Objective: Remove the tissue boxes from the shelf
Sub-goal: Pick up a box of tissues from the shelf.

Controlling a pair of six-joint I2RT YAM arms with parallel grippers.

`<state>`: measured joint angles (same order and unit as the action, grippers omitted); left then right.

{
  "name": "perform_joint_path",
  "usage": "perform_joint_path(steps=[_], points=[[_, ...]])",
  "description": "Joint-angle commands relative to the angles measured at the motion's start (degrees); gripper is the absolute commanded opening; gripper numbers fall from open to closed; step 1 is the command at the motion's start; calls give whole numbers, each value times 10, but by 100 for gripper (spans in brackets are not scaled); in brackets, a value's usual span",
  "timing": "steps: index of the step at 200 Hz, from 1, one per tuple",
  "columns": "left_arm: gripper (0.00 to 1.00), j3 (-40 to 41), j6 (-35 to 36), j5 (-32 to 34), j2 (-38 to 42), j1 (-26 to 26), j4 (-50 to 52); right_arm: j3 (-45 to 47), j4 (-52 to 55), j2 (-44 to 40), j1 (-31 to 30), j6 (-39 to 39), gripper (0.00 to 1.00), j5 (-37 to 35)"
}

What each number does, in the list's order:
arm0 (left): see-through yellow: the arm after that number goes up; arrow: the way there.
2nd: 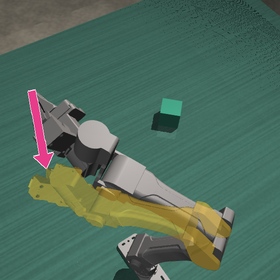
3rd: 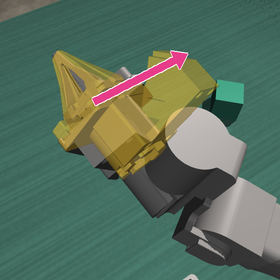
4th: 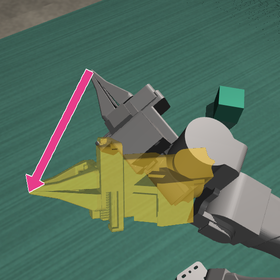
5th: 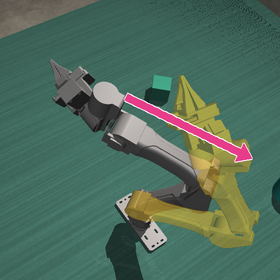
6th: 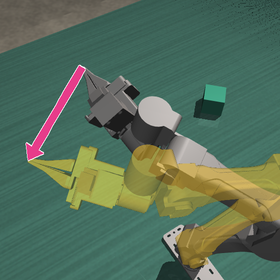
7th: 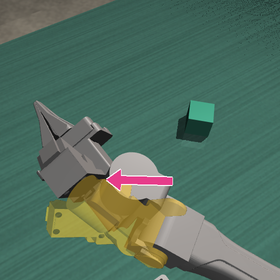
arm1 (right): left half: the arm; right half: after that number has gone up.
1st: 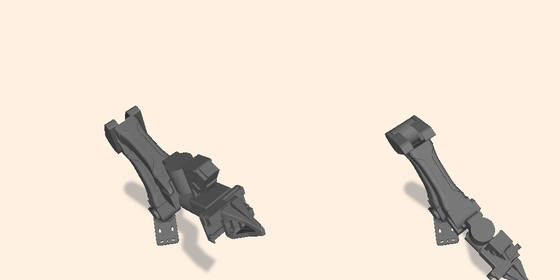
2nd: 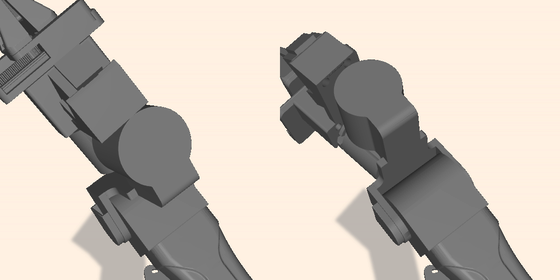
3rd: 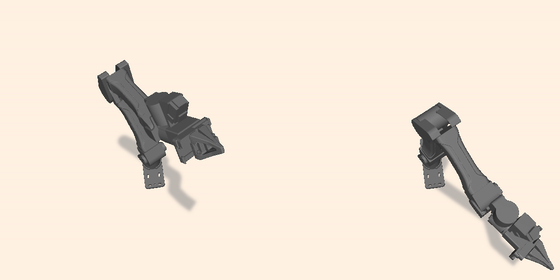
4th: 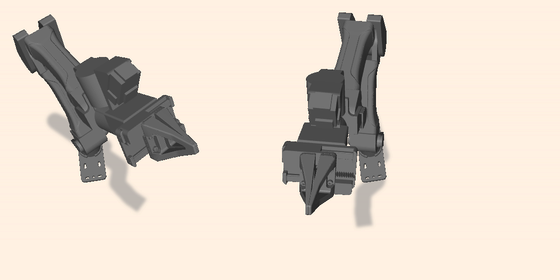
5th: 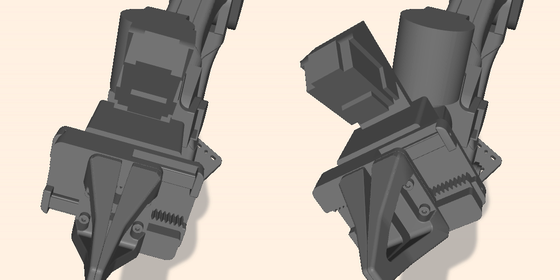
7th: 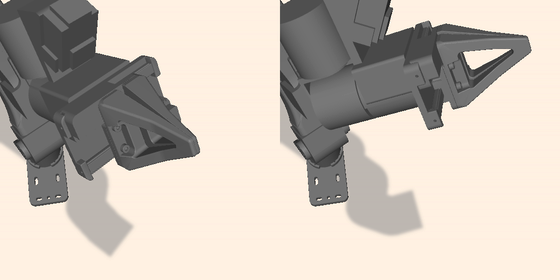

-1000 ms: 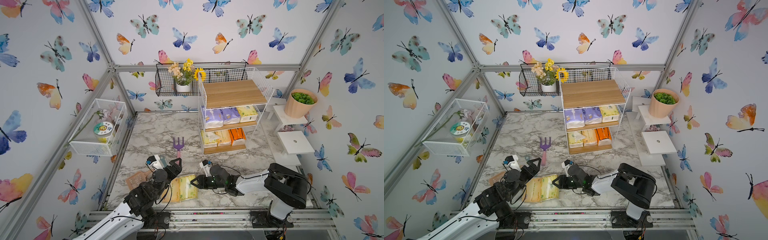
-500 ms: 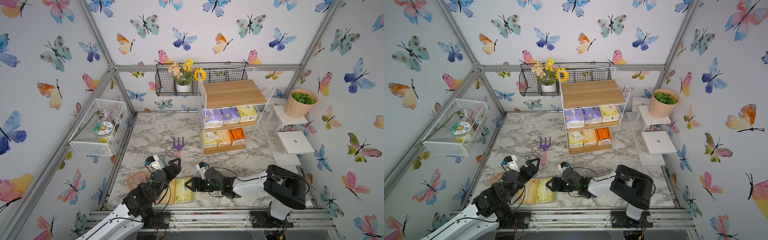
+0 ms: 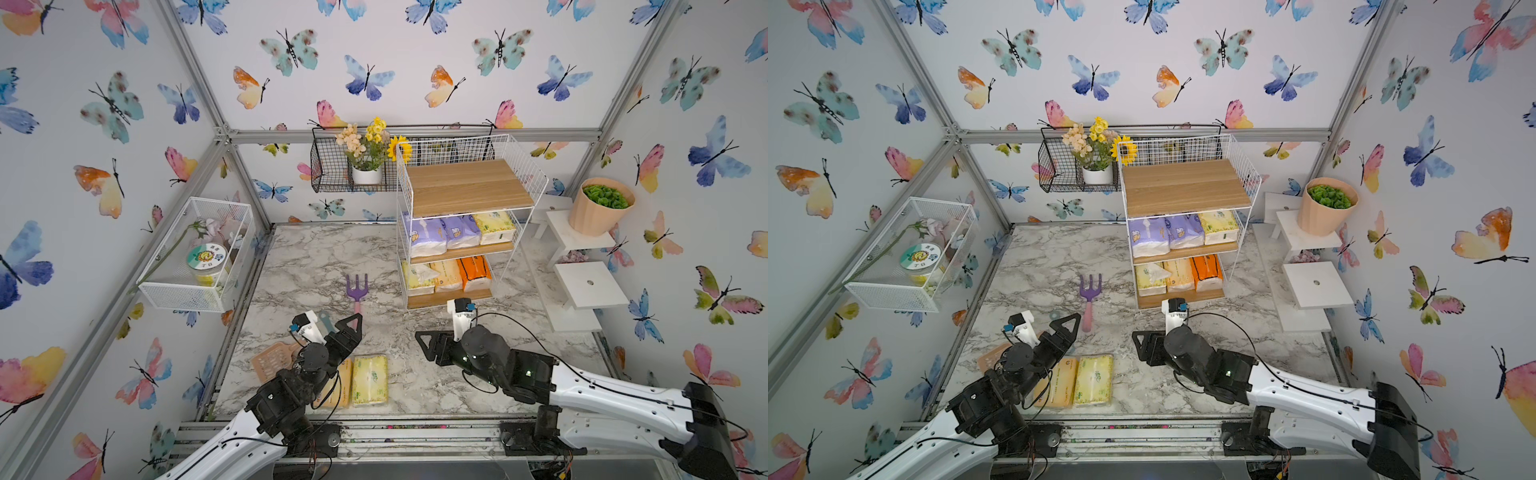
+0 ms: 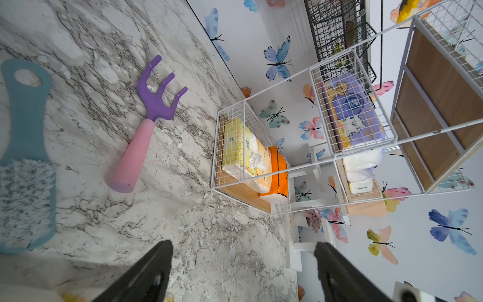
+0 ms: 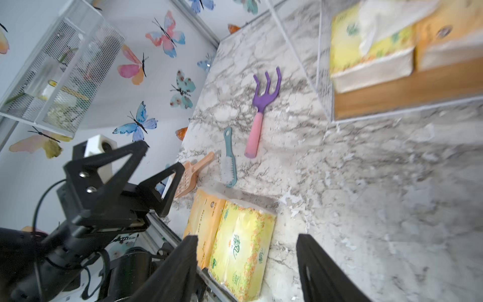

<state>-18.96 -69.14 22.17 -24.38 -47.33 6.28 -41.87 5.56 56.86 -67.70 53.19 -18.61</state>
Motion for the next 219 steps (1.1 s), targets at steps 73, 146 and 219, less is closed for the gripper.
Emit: perform_joint_path(steps=[73,146,219], points=[[89,13,-7,-90,-39,3,-104,-181,4,46,179,-115,62,-66],[89,17,-13,-95,-18,2,-103,-241,-61,156,275,-85,51,20],[89,24,-13,-86,7,2,-91,-254,-103,206,295,-73,46,84]])
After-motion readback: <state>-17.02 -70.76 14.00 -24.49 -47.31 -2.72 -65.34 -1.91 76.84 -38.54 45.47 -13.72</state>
